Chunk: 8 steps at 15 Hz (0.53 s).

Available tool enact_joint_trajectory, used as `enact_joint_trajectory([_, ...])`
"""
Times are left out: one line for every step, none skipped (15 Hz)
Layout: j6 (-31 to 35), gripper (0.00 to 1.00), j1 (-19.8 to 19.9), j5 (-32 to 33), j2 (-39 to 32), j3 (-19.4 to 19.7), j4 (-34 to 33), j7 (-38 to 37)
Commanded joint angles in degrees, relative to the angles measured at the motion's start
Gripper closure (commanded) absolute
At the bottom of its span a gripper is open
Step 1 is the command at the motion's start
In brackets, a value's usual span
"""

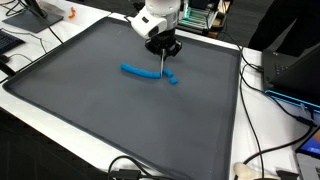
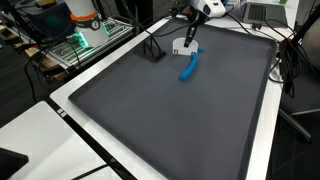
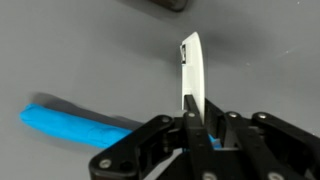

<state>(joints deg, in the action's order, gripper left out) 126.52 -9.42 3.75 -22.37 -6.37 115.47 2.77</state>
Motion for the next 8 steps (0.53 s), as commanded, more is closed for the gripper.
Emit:
enact_joint_trajectory([-1.8,0.98,0.7,0.1,2.6,-0.3,2.4,1.2])
enact_joint_trajectory([-2.6,0.98,0.7,0.4,3.1,-0.2,2.3,1.1])
enact_joint_trajectory([-3.0,0.98,0.8,0.4,3.5,-0.3,2.1,1.4])
enact_joint_trajectory([-3.2,0.98,0.8,0.5,4.1,-0.2,2.0,1.6])
enact_joint_trajectory([-3.6,0.98,0.9,0.5,4.6,-0.3,1.9,1.8])
enact_joint_trajectory([-4.2,0.98,0.9,0.7,5.3,-0.2,1.7,2.0])
enact_joint_trajectory([-4.6,0.98,1.0,0.8,5.8,-0.2,1.6,2.2])
enact_joint_trajectory([-5.1,0.98,0.9,1.3,6.4,-0.1,1.4,2.1])
